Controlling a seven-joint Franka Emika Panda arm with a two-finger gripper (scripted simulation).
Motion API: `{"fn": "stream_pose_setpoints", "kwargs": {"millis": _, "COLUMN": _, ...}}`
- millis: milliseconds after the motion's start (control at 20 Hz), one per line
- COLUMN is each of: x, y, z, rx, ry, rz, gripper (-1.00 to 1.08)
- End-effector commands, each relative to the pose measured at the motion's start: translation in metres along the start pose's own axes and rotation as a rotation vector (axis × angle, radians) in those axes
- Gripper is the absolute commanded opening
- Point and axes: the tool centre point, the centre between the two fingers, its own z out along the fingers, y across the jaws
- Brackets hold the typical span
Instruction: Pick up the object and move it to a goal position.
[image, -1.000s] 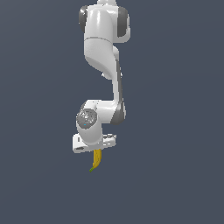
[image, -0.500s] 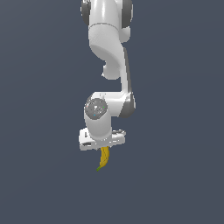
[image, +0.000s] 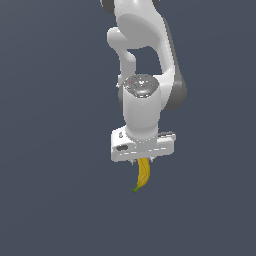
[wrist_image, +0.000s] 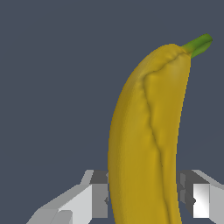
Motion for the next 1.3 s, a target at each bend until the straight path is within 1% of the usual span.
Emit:
{"fn": "stream_pose_setpoints", "kwargs": {"millis": 0, "x": 0.01, "y": -0.024, "z": -0.029, "rx": 0.011, "ry": 0.028, "rz": 0.018, "gripper": -1.0}}
{"fn": "stream_pose_setpoints", "kwargs": {"millis": 400, "x": 0.037, "y": -0.095, "z": -0.119, "rx": 0.043, "ry": 0.109, "rz": 0.072, "gripper": -1.0}}
{"fn": "stream_pose_setpoints", "kwargs": {"millis": 750, "x": 0.059, "y": -0.148, "z": -0.197, "rx": 0.067, "ry": 0.177, "rz": 0.117, "gripper": -1.0}}
{"fn": "stream_pose_setpoints", "kwargs": {"millis": 1000, "x": 0.07, "y": -0.176, "z": -0.24, "rx": 0.078, "ry": 0.214, "rz": 0.142, "gripper": -1.0}}
{"fn": "stream_pose_setpoints", "kwargs": {"millis": 1250, "x": 0.077, "y": -0.192, "z": -0.265, "rx": 0.085, "ry": 0.236, "rz": 0.157, "gripper": -1.0}}
